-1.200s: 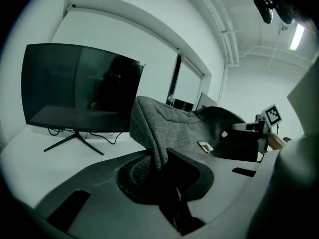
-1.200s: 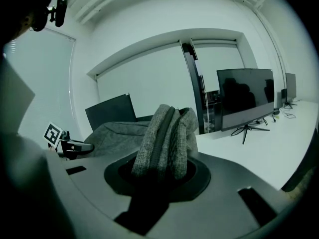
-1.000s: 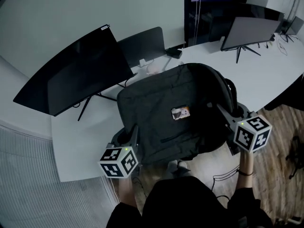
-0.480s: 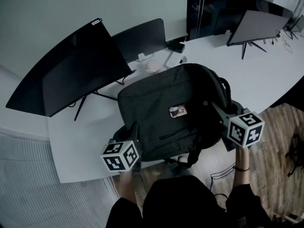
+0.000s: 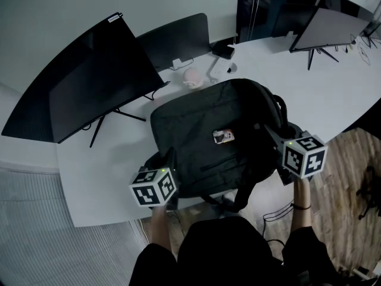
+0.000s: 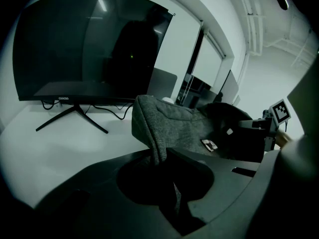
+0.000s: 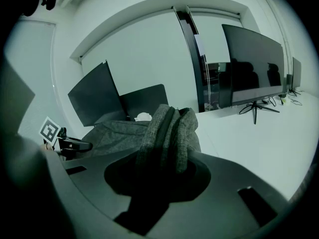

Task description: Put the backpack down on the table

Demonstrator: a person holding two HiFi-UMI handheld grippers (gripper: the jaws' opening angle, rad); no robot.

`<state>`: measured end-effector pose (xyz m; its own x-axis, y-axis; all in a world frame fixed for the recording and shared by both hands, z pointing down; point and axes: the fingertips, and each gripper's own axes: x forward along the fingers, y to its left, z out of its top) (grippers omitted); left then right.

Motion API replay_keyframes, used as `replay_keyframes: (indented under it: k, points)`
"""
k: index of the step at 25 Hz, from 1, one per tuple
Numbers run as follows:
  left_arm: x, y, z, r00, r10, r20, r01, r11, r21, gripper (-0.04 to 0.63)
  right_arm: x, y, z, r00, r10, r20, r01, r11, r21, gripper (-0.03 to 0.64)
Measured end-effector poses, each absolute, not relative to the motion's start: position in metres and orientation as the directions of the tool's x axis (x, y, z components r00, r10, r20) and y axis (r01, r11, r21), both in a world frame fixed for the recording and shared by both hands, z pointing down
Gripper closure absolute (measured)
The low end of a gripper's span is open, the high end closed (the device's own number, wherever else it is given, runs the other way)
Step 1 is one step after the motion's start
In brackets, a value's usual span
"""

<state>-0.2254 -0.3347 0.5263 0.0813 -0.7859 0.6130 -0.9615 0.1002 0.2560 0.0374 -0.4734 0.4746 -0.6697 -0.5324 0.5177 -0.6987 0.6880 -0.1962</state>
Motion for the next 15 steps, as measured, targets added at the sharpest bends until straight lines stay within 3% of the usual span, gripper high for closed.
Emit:
replay_keyframes:
  k: [15]
  points:
    - [-0.227,-0.349,0.545,0.052,-0.754,0.655,-0.974,0.107,0.200,0.533,0.045,-0.490,0.513,-0.600,-0.515,0.612,-0.742,0.643,-0.187,0.517]
